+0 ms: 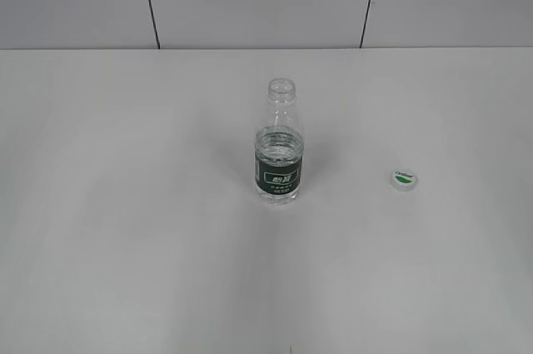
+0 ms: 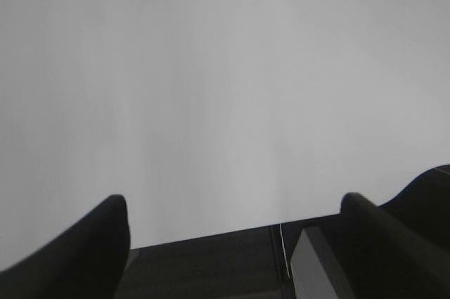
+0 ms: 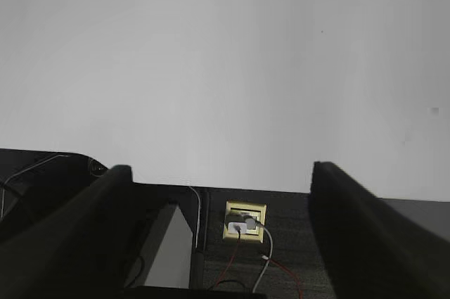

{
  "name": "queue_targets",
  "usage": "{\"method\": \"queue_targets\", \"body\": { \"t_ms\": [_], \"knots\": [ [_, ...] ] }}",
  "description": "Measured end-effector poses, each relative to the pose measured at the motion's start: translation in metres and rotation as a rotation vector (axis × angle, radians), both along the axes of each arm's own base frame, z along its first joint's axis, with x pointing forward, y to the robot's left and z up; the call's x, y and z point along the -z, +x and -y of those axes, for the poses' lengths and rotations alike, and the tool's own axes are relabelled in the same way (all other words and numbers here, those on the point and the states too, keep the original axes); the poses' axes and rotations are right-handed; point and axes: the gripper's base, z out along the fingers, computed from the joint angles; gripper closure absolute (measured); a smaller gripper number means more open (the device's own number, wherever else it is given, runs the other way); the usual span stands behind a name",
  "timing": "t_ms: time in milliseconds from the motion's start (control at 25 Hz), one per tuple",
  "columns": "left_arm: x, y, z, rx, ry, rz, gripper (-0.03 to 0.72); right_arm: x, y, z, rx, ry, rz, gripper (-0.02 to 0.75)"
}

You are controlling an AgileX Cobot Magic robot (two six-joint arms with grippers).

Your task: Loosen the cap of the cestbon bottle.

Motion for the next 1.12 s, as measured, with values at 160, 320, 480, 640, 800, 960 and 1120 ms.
{"method": "queue_targets", "body": {
  "t_ms": [160, 320, 480, 640, 800, 960, 1120],
  "knots": [
    [0.006, -0.018, -0.002, 0.001, -0.006, 0.046, 0.14, 0.007, -0.017, 0.001, 0.008, 0.006, 0.038, 0.148],
    [0.019, -0.033, -0.002, 0.002, -0.027, 0.065, 0.14, 0.007, -0.037, 0.002, 0.01, 0.01, 0.097, 0.148],
    [0.016, -0.04, 0.002, 0.009, -0.087, 0.173, 0.14, 0.012, -0.048, 0.003, 0.011, 0.013, 0.126, 0.148],
    [0.014, -0.049, 0.002, 0.012, -0.106, 0.232, 0.14, 0.024, -0.057, 0.003, 0.014, 0.014, 0.154, 0.148],
    [0.009, -0.061, 0.001, 0.018, -0.114, 0.314, 0.14, 0.029, -0.065, 0.004, 0.016, 0.017, 0.204, 0.148],
    [0.005, -0.078, -0.001, 0.023, -0.124, 0.423, 0.141, 0.021, -0.078, 0.004, 0.016, 0.025, 0.304, 0.148],
    [0.002, -0.095, -0.002, 0.028, -0.136, 0.528, 0.151, 0.015, -0.096, 0.005, 0.016, 0.032, 0.408, 0.148]
  ]
}}
